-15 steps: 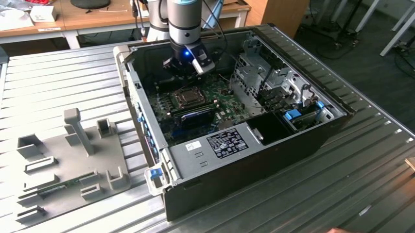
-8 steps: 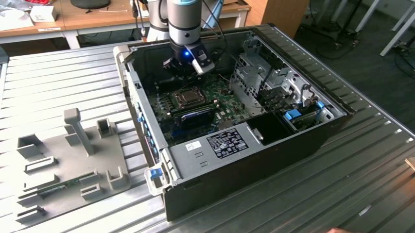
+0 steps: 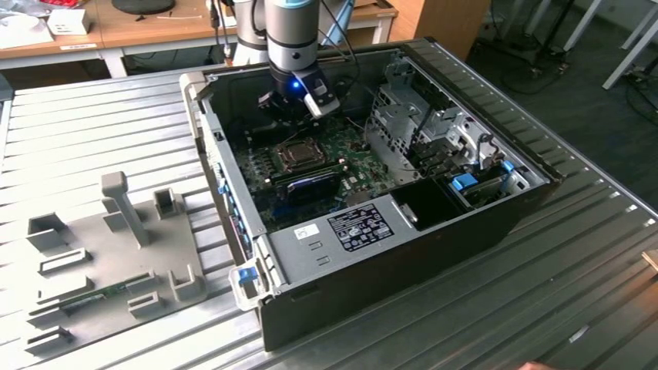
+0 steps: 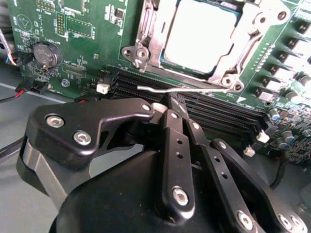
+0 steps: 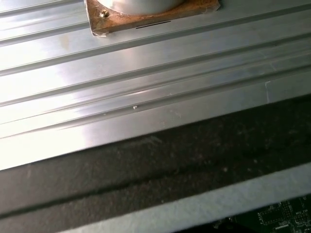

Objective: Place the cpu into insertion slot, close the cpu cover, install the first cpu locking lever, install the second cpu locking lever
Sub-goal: 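Install the first cpu locking lever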

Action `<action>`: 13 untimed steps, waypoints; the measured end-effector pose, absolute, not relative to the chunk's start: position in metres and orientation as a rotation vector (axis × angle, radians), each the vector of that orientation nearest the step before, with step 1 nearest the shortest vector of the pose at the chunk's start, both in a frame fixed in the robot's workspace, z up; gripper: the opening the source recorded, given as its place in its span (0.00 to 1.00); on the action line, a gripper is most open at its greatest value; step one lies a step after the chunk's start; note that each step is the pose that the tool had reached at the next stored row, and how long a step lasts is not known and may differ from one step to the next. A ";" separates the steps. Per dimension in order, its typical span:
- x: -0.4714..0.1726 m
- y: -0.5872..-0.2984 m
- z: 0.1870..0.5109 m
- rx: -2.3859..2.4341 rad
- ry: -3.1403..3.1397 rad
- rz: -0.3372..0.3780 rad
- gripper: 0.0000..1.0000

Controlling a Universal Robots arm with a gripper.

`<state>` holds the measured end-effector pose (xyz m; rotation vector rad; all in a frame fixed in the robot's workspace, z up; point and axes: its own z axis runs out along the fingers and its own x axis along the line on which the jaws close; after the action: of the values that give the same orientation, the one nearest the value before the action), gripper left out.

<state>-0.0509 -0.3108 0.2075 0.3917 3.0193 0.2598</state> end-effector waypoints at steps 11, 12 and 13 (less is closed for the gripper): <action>-0.050 -0.308 0.207 0.392 3.019 0.260 0.11; -0.051 -0.307 0.207 0.392 3.019 0.260 0.11; -0.051 -0.306 0.207 0.392 3.019 0.262 0.11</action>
<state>-0.0509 -0.3060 0.2071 0.3916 3.0190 0.2617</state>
